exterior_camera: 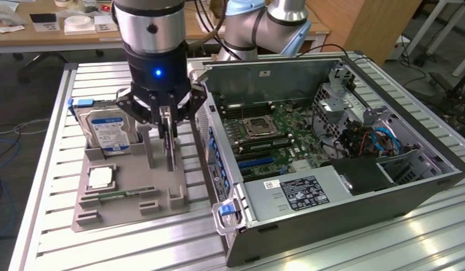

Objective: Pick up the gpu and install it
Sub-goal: 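Pick up the gpu and move the gpu toward the slot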

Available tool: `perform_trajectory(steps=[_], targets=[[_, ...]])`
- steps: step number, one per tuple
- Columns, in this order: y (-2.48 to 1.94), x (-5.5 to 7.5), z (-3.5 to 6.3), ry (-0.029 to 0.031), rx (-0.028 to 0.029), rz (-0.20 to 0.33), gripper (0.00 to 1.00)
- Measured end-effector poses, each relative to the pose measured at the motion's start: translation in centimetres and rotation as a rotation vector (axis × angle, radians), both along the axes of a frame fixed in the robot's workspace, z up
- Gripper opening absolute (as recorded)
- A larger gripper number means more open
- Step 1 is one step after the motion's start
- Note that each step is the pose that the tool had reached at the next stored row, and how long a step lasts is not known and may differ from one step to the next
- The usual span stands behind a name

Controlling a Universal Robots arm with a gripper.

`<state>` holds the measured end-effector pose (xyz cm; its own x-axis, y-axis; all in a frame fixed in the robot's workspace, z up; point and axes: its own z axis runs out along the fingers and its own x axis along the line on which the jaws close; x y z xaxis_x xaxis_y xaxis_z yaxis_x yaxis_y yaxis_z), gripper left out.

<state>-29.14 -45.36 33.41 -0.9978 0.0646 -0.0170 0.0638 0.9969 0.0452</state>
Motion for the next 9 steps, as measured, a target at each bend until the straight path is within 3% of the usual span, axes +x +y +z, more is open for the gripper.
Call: perform_trajectory(steps=[9], targets=[[0.0, 0.0, 2.74, 0.0001, -0.0001, 0.0, 0.27]])
